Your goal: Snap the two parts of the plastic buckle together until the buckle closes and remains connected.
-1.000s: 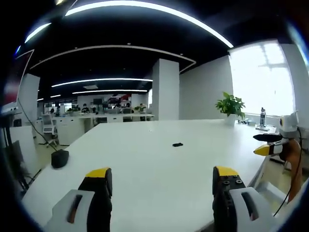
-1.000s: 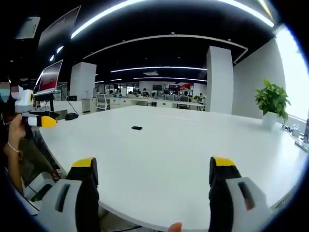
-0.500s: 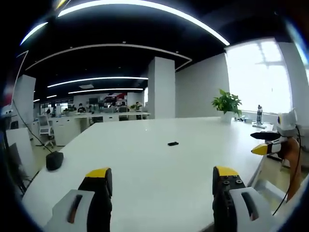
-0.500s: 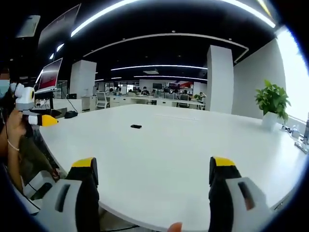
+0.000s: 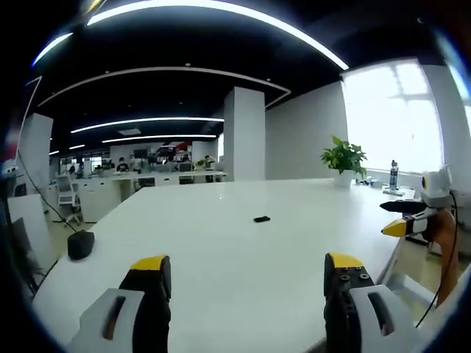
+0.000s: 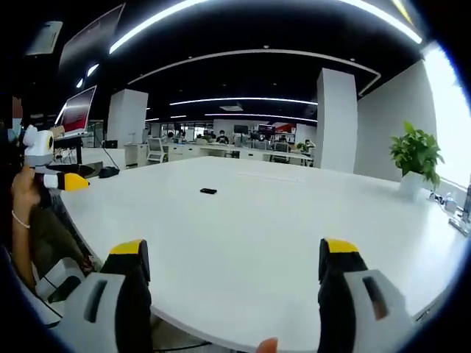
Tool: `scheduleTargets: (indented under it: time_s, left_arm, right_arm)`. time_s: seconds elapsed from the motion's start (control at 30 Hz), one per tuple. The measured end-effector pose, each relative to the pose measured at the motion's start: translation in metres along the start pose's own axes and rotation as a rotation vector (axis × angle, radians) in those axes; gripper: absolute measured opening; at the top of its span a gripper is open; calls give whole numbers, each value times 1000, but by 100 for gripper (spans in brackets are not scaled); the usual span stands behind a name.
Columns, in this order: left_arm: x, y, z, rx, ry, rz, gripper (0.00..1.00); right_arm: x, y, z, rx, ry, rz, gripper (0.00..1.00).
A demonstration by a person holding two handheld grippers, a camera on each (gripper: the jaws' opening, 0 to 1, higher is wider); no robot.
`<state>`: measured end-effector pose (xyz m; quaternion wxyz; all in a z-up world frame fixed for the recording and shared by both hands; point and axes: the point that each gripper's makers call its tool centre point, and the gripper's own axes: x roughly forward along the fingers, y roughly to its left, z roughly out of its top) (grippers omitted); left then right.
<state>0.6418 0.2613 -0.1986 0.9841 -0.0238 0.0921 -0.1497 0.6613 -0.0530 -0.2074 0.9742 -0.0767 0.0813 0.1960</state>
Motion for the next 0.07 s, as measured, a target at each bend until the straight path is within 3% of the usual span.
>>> scheduleTargets:
  time_s: [0.07]
  left_arm:
    - [0, 0, -1, -3, 1, -2, 87]
  right_arm:
    - [1, 1, -1, -2, 3, 4, 96]
